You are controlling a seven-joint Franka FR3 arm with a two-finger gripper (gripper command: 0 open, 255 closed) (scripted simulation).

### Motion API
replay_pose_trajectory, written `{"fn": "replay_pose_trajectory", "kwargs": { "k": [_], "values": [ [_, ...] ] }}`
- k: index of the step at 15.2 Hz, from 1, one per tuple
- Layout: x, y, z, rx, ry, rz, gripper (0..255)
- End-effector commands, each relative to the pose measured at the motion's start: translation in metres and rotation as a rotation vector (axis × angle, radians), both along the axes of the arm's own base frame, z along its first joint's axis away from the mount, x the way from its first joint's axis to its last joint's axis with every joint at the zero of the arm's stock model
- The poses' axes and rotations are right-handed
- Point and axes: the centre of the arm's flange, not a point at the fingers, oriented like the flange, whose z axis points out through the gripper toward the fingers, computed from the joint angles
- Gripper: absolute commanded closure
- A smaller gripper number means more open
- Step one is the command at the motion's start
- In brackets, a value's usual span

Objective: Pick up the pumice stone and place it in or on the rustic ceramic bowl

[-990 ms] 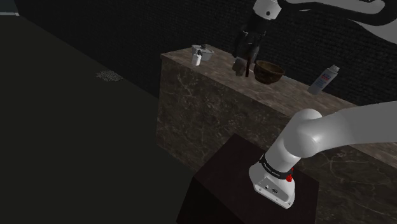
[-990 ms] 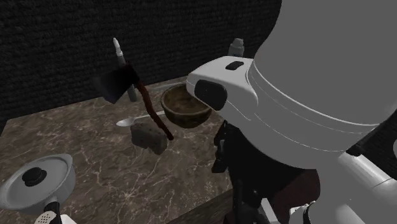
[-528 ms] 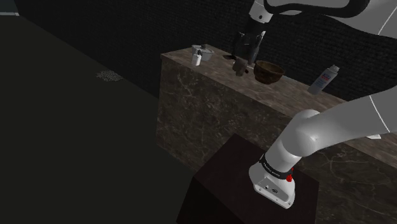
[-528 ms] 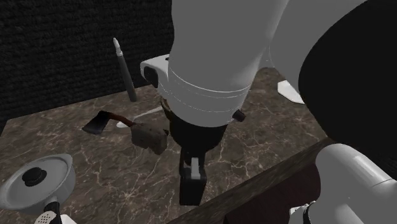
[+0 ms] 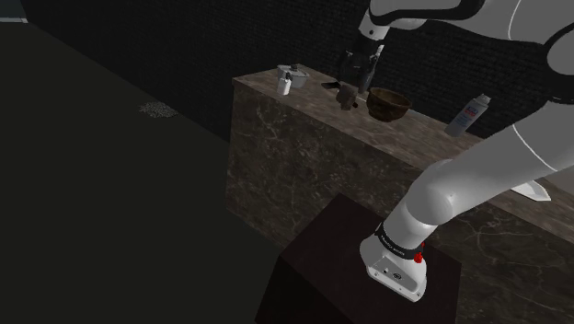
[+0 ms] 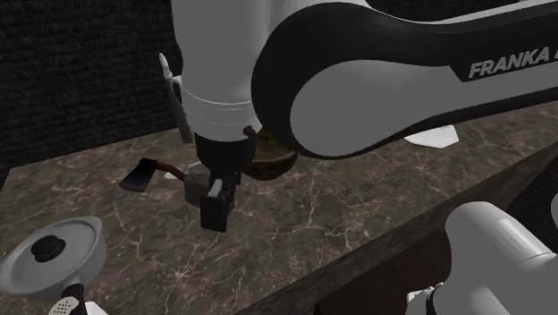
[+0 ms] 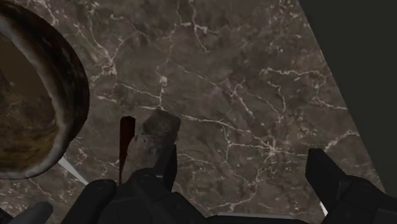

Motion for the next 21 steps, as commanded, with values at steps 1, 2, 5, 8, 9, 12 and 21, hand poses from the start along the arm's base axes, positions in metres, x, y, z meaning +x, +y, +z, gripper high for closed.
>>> {"fn": "replay_pose_trajectory", "kwargs": {
  "k": [1,2,5,8,9,12,21],
  "values": [
    [0.008,-0.025,-0.007,0.006,0.005,-0.035,0],
    [0.011,-0.037,-0.011,0.009,0.008,-0.052,0],
    [0.019,-0.076,-0.022,0.019,0.016,-0.104,0],
    [0.023,-0.107,-0.032,0.028,0.022,-0.147,0],
    [0.024,-0.108,-0.037,0.028,0.022,-0.147,0],
    [0.025,-0.109,-0.053,0.028,0.022,-0.147,0],
    [0.027,-0.110,-0.072,0.028,0.022,-0.147,0]
  ]
}}
